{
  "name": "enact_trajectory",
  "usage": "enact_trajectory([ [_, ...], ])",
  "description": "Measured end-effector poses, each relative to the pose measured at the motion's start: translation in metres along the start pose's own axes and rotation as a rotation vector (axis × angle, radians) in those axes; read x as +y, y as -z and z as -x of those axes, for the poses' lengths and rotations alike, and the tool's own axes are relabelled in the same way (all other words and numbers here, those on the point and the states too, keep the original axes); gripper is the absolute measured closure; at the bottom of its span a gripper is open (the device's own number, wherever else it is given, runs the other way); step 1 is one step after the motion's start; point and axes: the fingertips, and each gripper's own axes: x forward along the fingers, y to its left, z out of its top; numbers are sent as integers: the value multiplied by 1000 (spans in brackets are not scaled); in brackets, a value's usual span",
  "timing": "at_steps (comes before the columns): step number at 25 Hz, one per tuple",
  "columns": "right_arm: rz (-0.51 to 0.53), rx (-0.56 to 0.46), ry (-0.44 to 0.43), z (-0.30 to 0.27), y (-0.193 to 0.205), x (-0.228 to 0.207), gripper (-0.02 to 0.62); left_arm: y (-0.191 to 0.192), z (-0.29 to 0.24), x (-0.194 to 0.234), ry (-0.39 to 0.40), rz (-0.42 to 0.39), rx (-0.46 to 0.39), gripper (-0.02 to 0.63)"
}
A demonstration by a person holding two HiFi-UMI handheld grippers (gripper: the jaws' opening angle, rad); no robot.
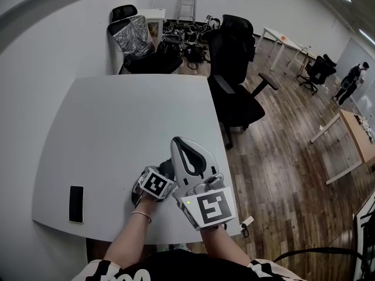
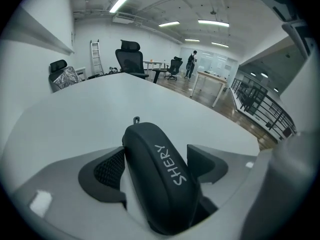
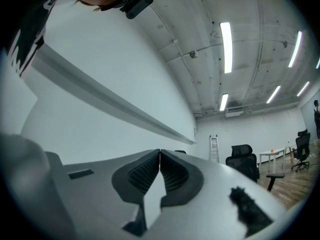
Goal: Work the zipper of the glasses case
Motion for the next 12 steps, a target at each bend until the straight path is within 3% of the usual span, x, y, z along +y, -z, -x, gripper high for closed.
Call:
enact_trajectory([
  [12,-20,-6,20,3,4,-9,588,-1,-3,6,-40,13,-58,218],
])
